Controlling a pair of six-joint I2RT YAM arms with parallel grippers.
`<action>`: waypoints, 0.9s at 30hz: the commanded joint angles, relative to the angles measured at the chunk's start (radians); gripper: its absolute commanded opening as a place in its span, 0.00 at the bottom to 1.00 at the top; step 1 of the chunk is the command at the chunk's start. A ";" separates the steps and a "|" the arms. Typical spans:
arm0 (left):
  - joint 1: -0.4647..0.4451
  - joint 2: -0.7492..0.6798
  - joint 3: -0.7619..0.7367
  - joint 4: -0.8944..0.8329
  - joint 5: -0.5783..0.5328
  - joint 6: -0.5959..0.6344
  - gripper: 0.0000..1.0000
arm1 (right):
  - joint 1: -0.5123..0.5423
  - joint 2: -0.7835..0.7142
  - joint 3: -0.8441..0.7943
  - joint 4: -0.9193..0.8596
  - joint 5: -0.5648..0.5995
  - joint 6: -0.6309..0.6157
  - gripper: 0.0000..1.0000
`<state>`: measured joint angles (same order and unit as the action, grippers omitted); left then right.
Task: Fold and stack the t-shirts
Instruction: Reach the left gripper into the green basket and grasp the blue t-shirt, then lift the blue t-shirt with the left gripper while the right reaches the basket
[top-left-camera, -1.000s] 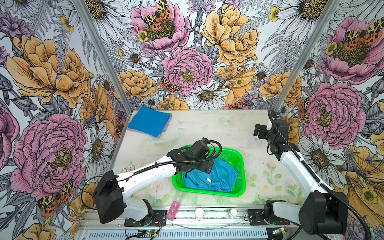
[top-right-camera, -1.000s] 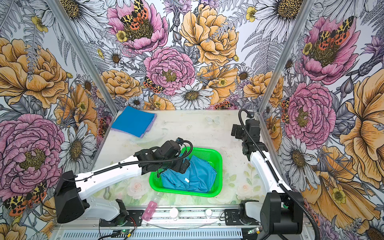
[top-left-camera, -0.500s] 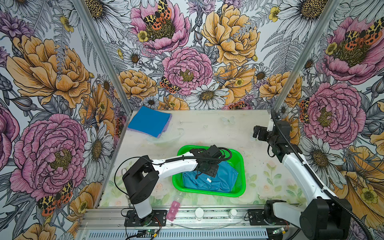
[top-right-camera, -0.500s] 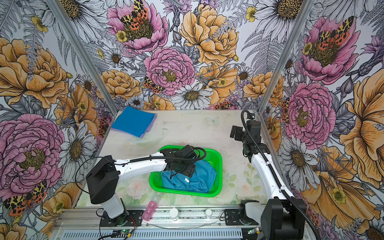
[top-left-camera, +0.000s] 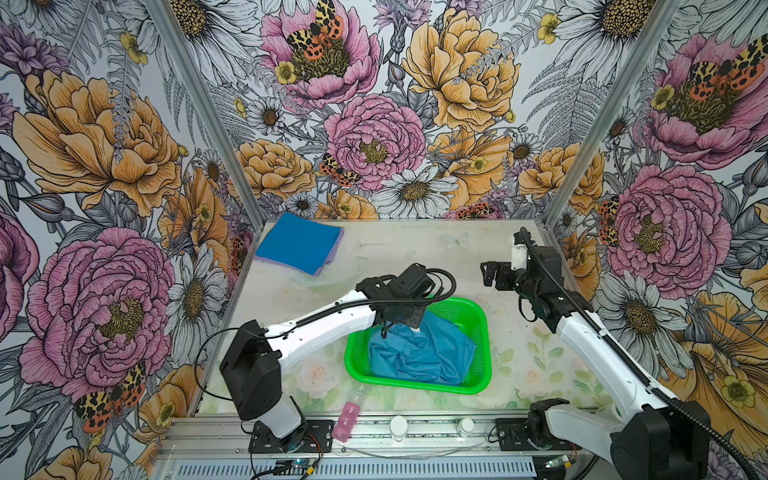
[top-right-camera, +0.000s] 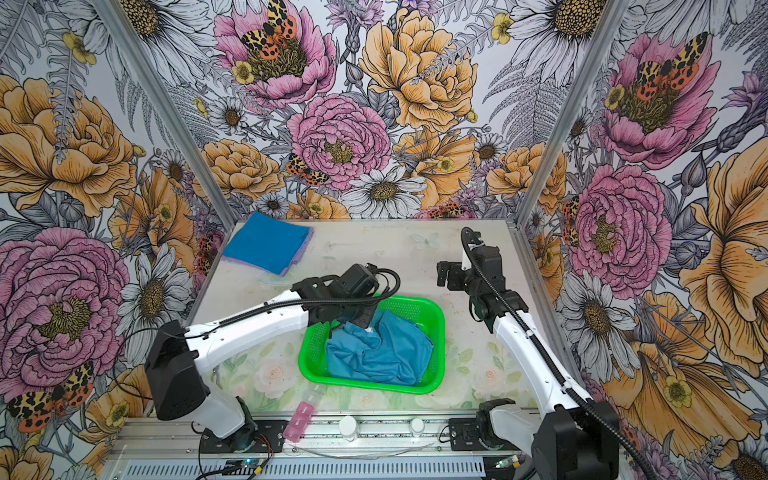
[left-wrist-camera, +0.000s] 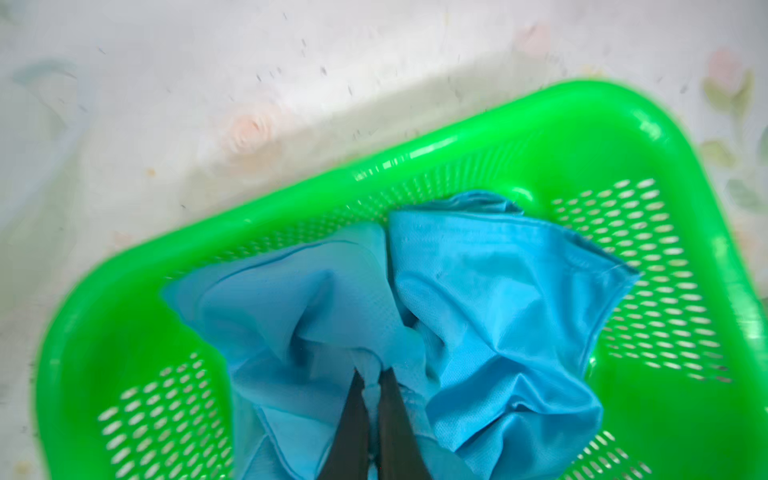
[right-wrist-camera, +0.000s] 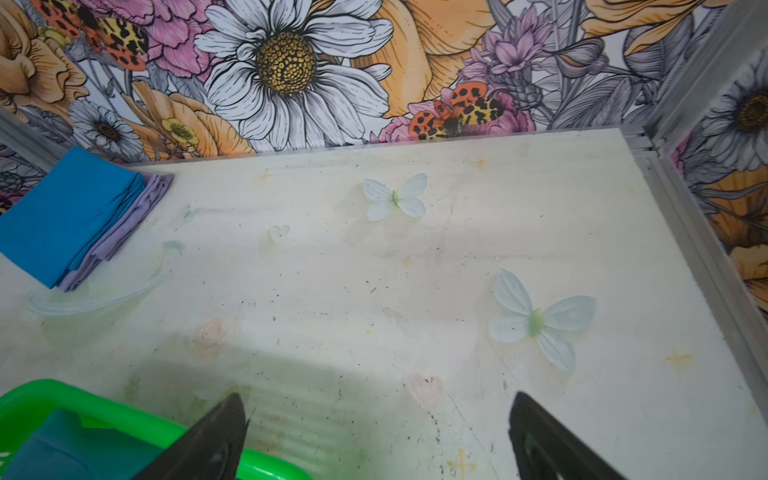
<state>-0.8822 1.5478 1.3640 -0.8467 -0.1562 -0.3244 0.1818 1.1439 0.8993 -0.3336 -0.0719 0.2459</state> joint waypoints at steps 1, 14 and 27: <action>0.127 -0.147 0.075 -0.050 0.133 0.103 0.00 | 0.084 0.019 -0.014 -0.027 -0.003 0.035 0.99; 0.726 -0.295 0.610 -0.163 0.682 0.186 0.00 | 0.173 0.051 -0.074 -0.086 0.110 0.109 1.00; 1.034 -0.103 1.112 -0.079 0.714 -0.021 0.00 | 0.195 0.180 -0.091 -0.136 -0.020 0.083 1.00</action>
<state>0.1032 1.4006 2.4226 -0.9607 0.4999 -0.2588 0.3672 1.3083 0.8204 -0.4519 -0.0593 0.3405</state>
